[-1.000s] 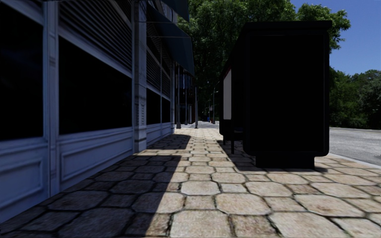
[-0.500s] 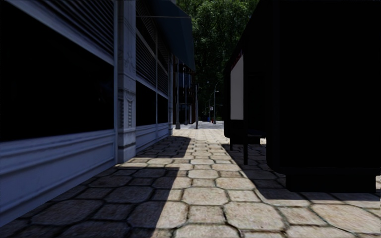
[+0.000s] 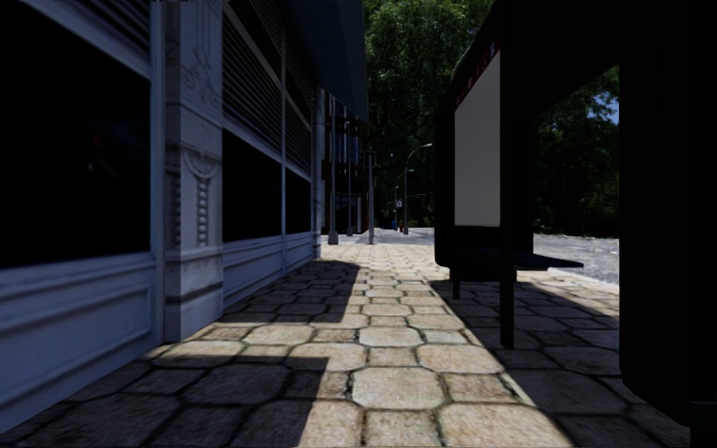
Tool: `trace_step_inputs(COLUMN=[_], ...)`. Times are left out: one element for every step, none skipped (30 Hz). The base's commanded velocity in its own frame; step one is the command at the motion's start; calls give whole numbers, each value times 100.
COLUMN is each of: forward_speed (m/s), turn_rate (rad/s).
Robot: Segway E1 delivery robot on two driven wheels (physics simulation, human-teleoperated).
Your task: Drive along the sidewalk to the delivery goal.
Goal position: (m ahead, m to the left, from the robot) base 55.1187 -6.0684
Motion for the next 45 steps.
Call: trace_step_inputs(forward_speed=[200, 200, 200, 200, 200, 200, 200, 200, 200, 200, 200, 200, 200, 200, 200, 200, 200, 200, 200, 200, 200, 200, 200, 200, 200, 200, 200, 200, 200, 200, 200, 200, 200, 200, 200, 200, 200, 200, 200, 200, 200, 200, 200, 200, 200], turn_rate=[0, 0, 0, 0, 0, 0, 0, 0, 0, 0, 0, 0, 0, 0, 0, 0, 0, 0, 0, 0, 0, 0, 0, 0, 0, 0, 0, 0, 0, 0, 0, 0, 0, 0, 0, 0, 0, 0, 0, 0, 0, 0, 0, 0, 0])
